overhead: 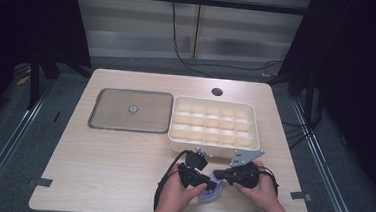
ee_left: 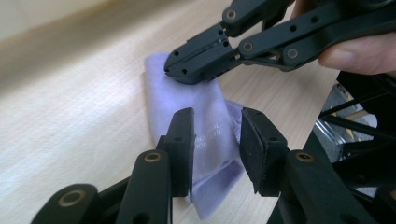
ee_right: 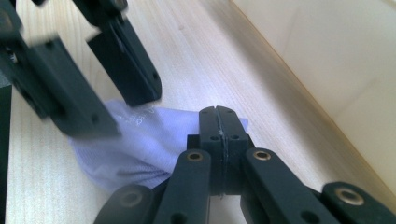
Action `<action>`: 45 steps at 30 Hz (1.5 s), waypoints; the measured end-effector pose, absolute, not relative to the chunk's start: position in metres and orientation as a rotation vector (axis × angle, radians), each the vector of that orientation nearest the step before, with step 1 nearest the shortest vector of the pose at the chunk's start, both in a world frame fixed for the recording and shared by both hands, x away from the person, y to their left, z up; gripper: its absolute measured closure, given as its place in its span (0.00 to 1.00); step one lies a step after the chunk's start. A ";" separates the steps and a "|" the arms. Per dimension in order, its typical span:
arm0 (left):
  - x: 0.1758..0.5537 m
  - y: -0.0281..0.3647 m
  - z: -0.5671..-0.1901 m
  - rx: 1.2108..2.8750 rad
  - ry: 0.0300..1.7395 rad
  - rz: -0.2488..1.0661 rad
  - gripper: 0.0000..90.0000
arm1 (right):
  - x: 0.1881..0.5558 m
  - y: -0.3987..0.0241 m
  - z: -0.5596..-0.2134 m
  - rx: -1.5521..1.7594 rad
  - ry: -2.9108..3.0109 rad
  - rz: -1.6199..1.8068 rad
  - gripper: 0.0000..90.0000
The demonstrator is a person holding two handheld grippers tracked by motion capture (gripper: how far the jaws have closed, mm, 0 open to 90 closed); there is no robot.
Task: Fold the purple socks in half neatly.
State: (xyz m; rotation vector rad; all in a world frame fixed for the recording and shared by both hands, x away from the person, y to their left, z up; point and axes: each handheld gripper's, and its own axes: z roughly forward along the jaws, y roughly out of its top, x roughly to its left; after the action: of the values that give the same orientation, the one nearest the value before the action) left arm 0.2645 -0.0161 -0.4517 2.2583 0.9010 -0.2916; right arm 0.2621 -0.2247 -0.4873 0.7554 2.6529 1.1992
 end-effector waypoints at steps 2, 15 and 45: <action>0.266 -0.014 -0.448 2.246 0.903 -0.286 0.72 | 0.262 -0.226 -0.488 0.771 2.648 1.198 1.00; 0.278 -0.017 -0.450 2.237 0.927 -0.281 0.81 | 0.265 -0.231 -0.489 0.797 2.624 1.200 1.00; 0.257 -0.051 -0.473 2.356 0.854 -0.198 0.86 | 0.265 -0.230 -0.489 0.796 2.594 1.195 0.99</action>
State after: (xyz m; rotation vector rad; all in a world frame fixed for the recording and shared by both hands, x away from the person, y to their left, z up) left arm 0.2571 -0.0508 -0.4726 2.3559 0.8535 -0.1983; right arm 0.2655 -0.2304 -0.4892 0.7959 2.5945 1.1948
